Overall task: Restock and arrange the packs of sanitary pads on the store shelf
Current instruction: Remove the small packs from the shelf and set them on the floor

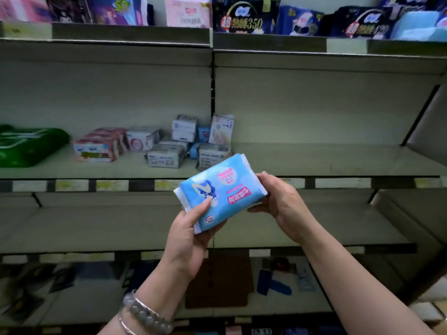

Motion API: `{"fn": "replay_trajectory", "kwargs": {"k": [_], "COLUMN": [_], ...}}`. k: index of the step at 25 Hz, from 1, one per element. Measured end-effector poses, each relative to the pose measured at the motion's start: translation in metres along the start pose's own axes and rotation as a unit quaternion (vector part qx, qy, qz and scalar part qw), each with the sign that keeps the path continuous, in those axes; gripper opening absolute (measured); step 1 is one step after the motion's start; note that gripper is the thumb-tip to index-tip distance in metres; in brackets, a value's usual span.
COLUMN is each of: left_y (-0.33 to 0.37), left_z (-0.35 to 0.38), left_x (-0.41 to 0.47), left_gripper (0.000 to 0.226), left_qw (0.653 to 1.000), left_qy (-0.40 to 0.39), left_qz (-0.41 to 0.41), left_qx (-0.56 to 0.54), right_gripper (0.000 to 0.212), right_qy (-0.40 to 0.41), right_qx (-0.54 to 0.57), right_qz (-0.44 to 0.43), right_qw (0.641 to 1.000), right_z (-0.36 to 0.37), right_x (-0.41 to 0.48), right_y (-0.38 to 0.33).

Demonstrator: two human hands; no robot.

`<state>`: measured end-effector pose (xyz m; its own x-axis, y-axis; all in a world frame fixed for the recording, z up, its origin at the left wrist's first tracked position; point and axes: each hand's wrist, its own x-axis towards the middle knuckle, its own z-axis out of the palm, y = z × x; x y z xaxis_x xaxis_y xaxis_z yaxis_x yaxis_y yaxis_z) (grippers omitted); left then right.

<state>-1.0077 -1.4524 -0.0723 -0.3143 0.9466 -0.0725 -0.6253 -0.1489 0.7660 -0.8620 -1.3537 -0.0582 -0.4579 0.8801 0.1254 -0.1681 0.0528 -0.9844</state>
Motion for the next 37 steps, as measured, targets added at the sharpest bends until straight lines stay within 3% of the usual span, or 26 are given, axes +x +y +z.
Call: {"fn": "replay_trajectory", "kwargs": {"k": [3,8,12,15,18,21,26,32,37], "left_y": [0.022,0.063,0.102,0.117,0.124,0.123,0.109,0.077,0.047], "left_z": [-0.025,-0.066,-0.105,-0.117,-0.119,-0.122,-0.112,-0.082,-0.057], "left_x": [-0.005,-0.017,-0.015,-0.013,-0.014,-0.014,-0.013,-0.01,-0.014], "left_gripper": [0.042,0.043,0.05,0.064,0.057,0.034,0.012,0.012,0.017], "left_qw": [0.999,0.998,0.996,0.99,0.982,0.981,0.991,0.992,0.986], "left_qy": [-0.004,-0.032,0.009,-0.024,-0.067,-0.059,0.038,0.037,0.021], "left_qz": [0.026,0.045,0.059,0.066,0.051,0.066,0.074,0.058,0.043], "left_qx": [-0.022,0.035,0.059,0.122,0.167,0.17,0.105,0.102,0.161], "right_gripper": [0.03,0.038,0.042,0.045,0.048,0.045,0.051,0.037,0.041], "right_qy": [-0.043,-0.026,-0.035,-0.103,-0.138,-0.092,-0.06,0.019,0.05], "right_qx": [0.036,0.108,0.015,-0.097,-0.153,-0.129,-0.149,-0.089,-0.053], "right_qz": [0.011,-0.007,0.002,0.031,0.05,0.035,0.029,-0.003,-0.026], "right_qw": [0.998,0.994,0.999,0.99,0.977,0.987,0.986,0.996,0.997], "right_z": [0.06,0.128,0.146,0.156,0.166,0.168,0.142,0.099,0.055], "right_x": [0.001,-0.001,-0.009,-0.017,-0.025,-0.032,-0.041,-0.036,-0.031], "right_y": [0.011,0.009,0.002,-0.006,-0.006,-0.001,0.004,0.001,0.001]}}
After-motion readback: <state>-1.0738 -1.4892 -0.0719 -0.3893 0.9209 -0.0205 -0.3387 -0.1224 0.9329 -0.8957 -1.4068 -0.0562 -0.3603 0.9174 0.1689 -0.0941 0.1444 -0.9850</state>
